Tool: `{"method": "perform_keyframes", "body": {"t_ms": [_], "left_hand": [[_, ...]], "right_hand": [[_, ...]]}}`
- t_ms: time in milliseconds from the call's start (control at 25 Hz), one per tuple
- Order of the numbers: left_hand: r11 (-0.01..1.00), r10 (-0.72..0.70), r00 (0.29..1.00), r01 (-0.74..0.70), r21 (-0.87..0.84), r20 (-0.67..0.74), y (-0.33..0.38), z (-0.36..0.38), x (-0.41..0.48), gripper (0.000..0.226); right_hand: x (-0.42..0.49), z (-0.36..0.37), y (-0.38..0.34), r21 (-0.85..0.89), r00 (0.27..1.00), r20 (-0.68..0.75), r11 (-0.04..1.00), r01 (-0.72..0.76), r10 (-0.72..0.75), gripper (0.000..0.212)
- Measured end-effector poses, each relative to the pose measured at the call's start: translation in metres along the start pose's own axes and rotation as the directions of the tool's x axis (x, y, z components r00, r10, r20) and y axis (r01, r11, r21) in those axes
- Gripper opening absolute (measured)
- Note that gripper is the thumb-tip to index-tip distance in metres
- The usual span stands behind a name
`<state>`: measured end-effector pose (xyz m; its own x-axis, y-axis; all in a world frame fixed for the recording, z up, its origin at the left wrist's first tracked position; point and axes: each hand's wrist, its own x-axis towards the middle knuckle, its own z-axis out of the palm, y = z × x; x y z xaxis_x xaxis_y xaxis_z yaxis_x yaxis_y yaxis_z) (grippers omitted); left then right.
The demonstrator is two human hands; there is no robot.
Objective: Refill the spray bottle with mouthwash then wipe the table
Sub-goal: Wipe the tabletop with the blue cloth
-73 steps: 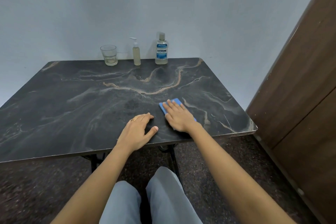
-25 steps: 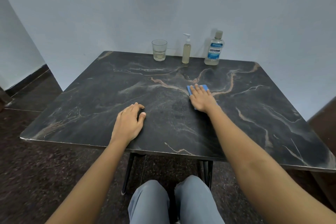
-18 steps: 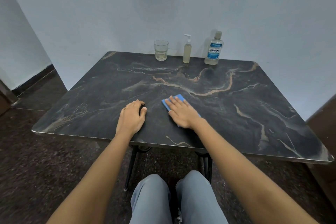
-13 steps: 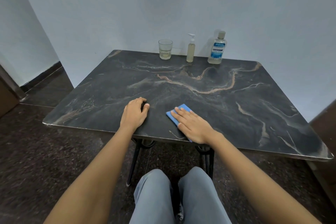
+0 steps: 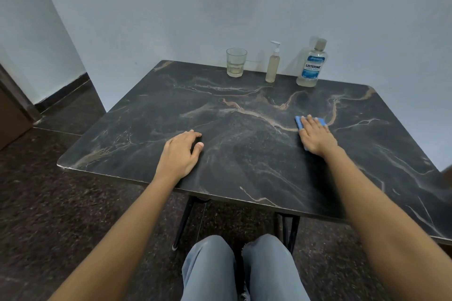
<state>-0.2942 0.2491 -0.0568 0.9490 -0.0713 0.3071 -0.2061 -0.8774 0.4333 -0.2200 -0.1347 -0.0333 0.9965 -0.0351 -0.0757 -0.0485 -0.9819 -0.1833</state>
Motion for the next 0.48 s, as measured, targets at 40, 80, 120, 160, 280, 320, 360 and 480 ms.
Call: {"method": "perform_keyframes", "body": {"t_ms": [40,80,120,160,280,320,360,480], "left_hand": [[1.000,-0.014,1.000,0.014,-0.004,0.003,-0.001,0.001,0.000,0.037],[1.000,-0.027,1.000,0.027,-0.003,0.006,-0.002,0.002,0.000,0.039],[0.999,-0.035,0.999,0.035,0.001,0.005,-0.002,0.003,0.000,0.040],[0.999,-0.045,0.999,0.045,0.006,0.002,-0.001,0.004,-0.001,0.041],[0.994,-0.109,0.994,0.109,0.016,-0.030,0.000,0.003,0.000,0.041],[0.990,-0.139,0.989,0.140,0.034,-0.046,0.001,0.003,0.000,0.041],[0.983,-0.171,0.983,0.174,0.057,-0.065,0.002,0.001,0.000,0.041],[0.961,-0.258,0.960,0.266,0.075,-0.107,0.007,-0.003,-0.004,0.041]], "right_hand": [[0.014,0.002,-0.018,-0.012,1.000,0.005,1.000,0.010,-0.010,0.055],[0.025,0.004,-0.041,-0.029,0.999,0.018,0.999,0.034,-0.034,0.055],[0.033,0.007,-0.067,-0.049,0.997,0.032,0.996,0.073,-0.072,0.055],[0.037,0.012,-0.097,-0.064,0.991,0.047,0.990,0.128,-0.125,0.055],[0.020,0.033,-0.183,-0.064,0.939,0.087,0.939,0.337,-0.332,0.056],[0.006,0.041,-0.204,-0.053,0.915,0.103,0.916,0.397,-0.390,0.056],[-0.010,0.047,-0.217,-0.037,0.892,0.115,0.896,0.443,-0.437,0.056],[-0.055,0.052,-0.225,0.008,0.838,0.131,0.846,0.533,-0.529,0.055]]}}
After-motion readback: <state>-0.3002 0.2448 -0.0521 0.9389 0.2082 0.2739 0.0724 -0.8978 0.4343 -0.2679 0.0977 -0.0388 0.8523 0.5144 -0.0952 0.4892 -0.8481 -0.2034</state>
